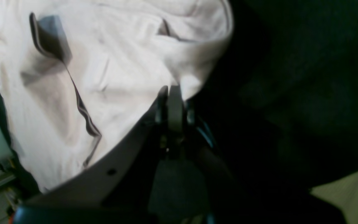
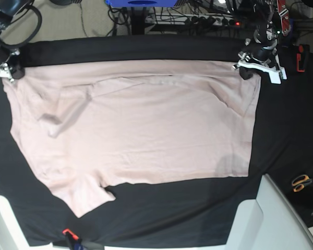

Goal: Fold the T-shirt properly
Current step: 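Pull the held edge toward the robot to smooth the shirt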

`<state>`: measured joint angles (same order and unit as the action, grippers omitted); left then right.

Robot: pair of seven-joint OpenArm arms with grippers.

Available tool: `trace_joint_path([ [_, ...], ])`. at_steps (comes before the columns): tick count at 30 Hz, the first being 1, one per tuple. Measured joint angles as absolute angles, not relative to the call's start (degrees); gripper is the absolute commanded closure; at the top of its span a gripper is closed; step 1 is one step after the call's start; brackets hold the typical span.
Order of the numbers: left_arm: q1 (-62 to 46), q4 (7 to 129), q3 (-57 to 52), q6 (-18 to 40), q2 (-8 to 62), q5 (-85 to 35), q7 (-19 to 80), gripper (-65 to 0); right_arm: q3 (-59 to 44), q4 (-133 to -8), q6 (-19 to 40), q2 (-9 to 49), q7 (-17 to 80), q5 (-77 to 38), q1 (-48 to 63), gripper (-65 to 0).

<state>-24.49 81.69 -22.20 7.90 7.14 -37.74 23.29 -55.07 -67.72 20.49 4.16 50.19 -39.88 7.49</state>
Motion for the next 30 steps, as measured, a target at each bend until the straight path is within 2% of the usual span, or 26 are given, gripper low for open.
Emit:
trace_joint_path([
  [27,-29.91,82.15,-22.22,8.12,6.83,-37.82,22.57,0.0,-55.09,-70.50,20.60,2.90,49.98,-39.99,12.27,-0.2],
  [30,-30.68,82.15,-25.34,8.51,5.26,-37.80,21.41,0.0,-55.07,-70.50,20.58,3.18,50.22,-39.99,12.21,-0.2],
])
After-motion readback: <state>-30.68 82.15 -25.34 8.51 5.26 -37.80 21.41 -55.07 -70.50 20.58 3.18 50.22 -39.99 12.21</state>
